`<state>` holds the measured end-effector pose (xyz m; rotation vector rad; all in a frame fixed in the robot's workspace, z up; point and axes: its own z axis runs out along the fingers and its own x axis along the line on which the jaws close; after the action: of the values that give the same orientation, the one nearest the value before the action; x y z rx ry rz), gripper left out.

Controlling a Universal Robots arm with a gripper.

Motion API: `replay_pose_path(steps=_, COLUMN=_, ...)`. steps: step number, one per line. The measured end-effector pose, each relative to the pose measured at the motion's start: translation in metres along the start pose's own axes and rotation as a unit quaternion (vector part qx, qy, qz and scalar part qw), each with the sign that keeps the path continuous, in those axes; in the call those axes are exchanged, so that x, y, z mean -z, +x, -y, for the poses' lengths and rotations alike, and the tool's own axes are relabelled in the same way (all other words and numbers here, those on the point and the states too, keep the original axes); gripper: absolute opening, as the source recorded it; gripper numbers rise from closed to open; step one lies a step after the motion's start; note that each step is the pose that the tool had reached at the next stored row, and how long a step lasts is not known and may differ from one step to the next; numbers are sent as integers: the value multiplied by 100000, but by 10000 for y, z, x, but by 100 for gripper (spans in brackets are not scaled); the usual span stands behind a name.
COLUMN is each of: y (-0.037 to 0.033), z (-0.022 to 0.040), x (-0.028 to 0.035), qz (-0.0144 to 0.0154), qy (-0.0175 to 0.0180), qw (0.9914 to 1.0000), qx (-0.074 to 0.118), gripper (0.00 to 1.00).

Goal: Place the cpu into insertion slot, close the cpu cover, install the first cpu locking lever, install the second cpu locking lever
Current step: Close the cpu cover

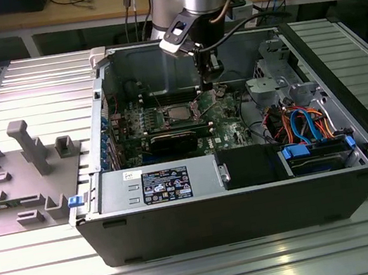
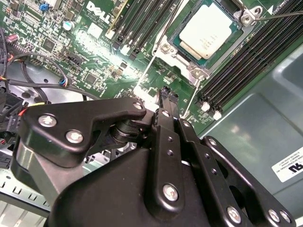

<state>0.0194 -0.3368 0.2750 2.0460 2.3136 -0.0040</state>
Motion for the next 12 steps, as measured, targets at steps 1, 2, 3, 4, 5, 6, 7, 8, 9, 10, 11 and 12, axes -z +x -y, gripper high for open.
replay_pose_path(steps=1, y=0, z=-2, x=0, qz=-2, qy=0, qw=100000, qx=-3, gripper=11)
replay_pose_path(steps=2, y=-1, z=-5, x=0, qz=-1, qy=0, qw=100000, qx=3, gripper=11)
replay_pose_path(steps=3, y=-1, z=-9, x=0, qz=-3, qy=6, qw=100000, qx=-1, gripper=11)
replay_pose_path(steps=4, y=-1, z=-11, x=0, qz=0, qy=5, qw=100000, qx=0, gripper=11)
replay_pose_path(steps=5, y=-2, z=-13, x=0, qz=2, qy=7, qw=100000, qx=2, gripper=11)
replay_pose_path(steps=6, y=-2, z=-15, x=-1, qz=-2, qy=11, qw=100000, qx=2, gripper=11)
replay_pose_path(steps=7, y=-2, z=-17, x=-1, qz=-1, qy=11, qw=100000, qx=0, gripper=11)
replay_pose_path(steps=8, y=-2, z=-20, x=-1, qz=-1, qy=12, qw=100000, qx=0, gripper=11)
replay_pose_path(steps=9, y=-3, z=-23, x=-1, qz=-2, qy=18, qw=100000, qx=2, gripper=11)
replay_pose_path(steps=10, y=-3, z=-27, x=-1, qz=-1, qy=23, qw=100000, qx=-1, gripper=11)
replay_pose_path(steps=11, y=-4, z=-31, x=-2, qz=-3, qy=24, qw=100000, qx=1, gripper=11)
replay_pose_path(steps=12, y=-4, z=-38, x=-2, qz=-6, qy=31, qw=100000, qx=0, gripper=11)
